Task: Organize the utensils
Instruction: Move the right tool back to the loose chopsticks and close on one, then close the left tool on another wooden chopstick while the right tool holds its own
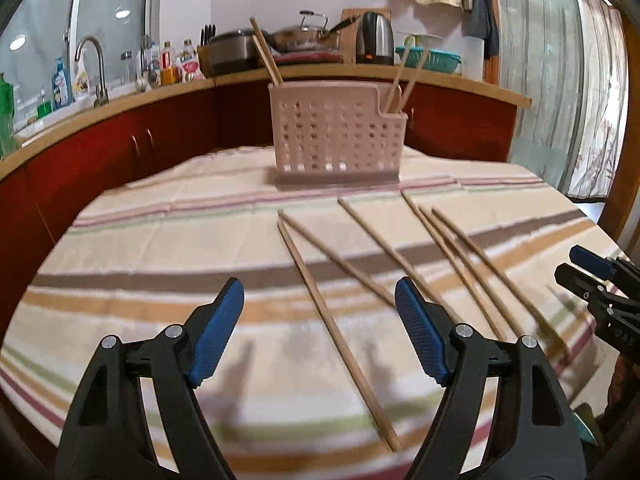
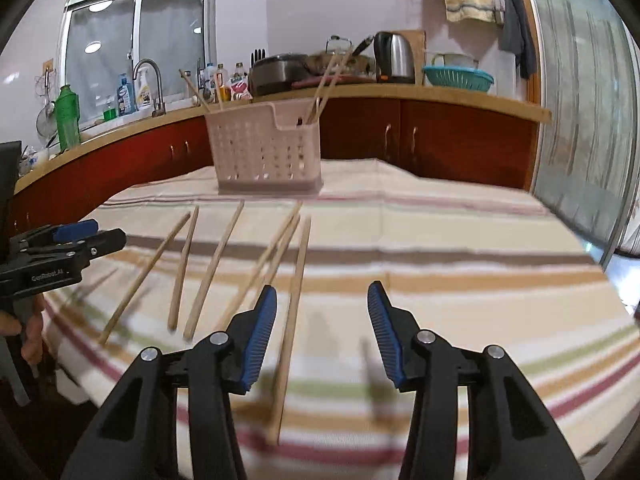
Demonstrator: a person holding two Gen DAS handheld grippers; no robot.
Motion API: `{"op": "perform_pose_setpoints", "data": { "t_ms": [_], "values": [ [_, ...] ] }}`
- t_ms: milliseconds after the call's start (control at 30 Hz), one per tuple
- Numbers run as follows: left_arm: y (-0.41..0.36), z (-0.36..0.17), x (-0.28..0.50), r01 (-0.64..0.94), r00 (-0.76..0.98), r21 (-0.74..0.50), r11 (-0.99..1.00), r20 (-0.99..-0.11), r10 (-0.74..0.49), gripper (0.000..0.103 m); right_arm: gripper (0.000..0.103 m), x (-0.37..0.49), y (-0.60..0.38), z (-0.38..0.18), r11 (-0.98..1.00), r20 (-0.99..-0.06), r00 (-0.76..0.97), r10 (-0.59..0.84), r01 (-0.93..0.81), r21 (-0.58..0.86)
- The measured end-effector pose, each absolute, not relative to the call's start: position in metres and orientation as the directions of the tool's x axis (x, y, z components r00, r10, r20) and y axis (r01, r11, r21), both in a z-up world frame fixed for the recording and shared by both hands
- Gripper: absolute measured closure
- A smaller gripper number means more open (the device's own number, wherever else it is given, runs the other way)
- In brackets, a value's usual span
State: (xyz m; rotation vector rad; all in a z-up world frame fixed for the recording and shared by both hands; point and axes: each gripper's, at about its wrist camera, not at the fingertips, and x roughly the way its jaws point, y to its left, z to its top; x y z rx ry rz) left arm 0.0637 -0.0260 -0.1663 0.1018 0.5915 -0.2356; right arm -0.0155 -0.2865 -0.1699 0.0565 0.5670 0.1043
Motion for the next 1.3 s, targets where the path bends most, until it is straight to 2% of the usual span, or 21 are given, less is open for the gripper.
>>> {"op": "perform_pose_setpoints", "data": {
  "t_ms": [233,367,467,700,767,1033,1100,1133,1167,1233,1300],
  "values": [
    [-0.034,-0.183,0.05,0.271,0.776,0.032,0.962,-0.599,-0.199,0.027,0.065,-0.031,-0.275,-0.191,0.987,-0.58,0.799,0.162,-0.133,0.093],
    [-0.031,-0.197,0.051,0.264,0.747,0.014,0.964,-0.635,-0.195,0.029,0.076,-0.031,-0.275,-0.197,0.986,-0.596,0.786,0.166,-0.137,0.094],
    [-0.026,-0.206,0.054,0.245,0.733,0.035,0.969,-0.661,-0.162,0.035,0.084,-0.027,-0.28,-0.199,0.989,-0.607,0.782,0.145,-0.11,0.095],
    [0.005,-0.207,0.066,0.143,0.748,0.051,0.988,-0.66,-0.074,0.036,0.085,-0.021,-0.292,-0.199,0.993,-0.612,0.783,0.109,-0.058,0.103],
    [0.012,-0.207,0.066,0.14,0.742,0.035,0.99,-0.665,-0.082,0.042,0.085,-0.022,-0.288,-0.199,0.993,-0.609,0.785,0.113,-0.074,0.09],
    [0.015,-0.207,0.05,0.18,0.744,0.021,0.983,-0.657,-0.122,0.047,0.085,-0.031,-0.295,-0.202,0.988,-0.588,0.795,0.15,-0.098,0.12],
    [0.012,-0.208,0.048,0.194,0.748,0.016,0.981,-0.649,-0.138,0.056,0.088,-0.032,-0.294,-0.202,0.988,-0.587,0.795,0.15,-0.098,0.119],
    [0.011,-0.208,0.046,0.209,0.749,0.018,0.978,-0.646,-0.148,0.066,0.091,-0.032,-0.295,-0.202,0.987,-0.587,0.794,0.157,-0.102,0.126],
    [0.007,-0.208,0.044,0.234,0.749,0.024,0.972,-0.642,-0.164,0.071,0.096,-0.032,-0.294,-0.202,0.986,-0.587,0.793,0.163,-0.106,0.131],
    [0.001,-0.208,0.043,0.265,0.75,0.04,0.963,-0.637,-0.179,0.087,0.096,-0.032,-0.294,-0.202,0.986,-0.589,0.791,0.164,-0.109,0.129],
    [-0.002,-0.208,0.043,0.286,0.744,0.033,0.958,-0.637,-0.2,0.095,0.096,-0.032,-0.295,-0.201,0.986,-0.589,0.791,0.163,-0.105,0.132]
  ]
}}
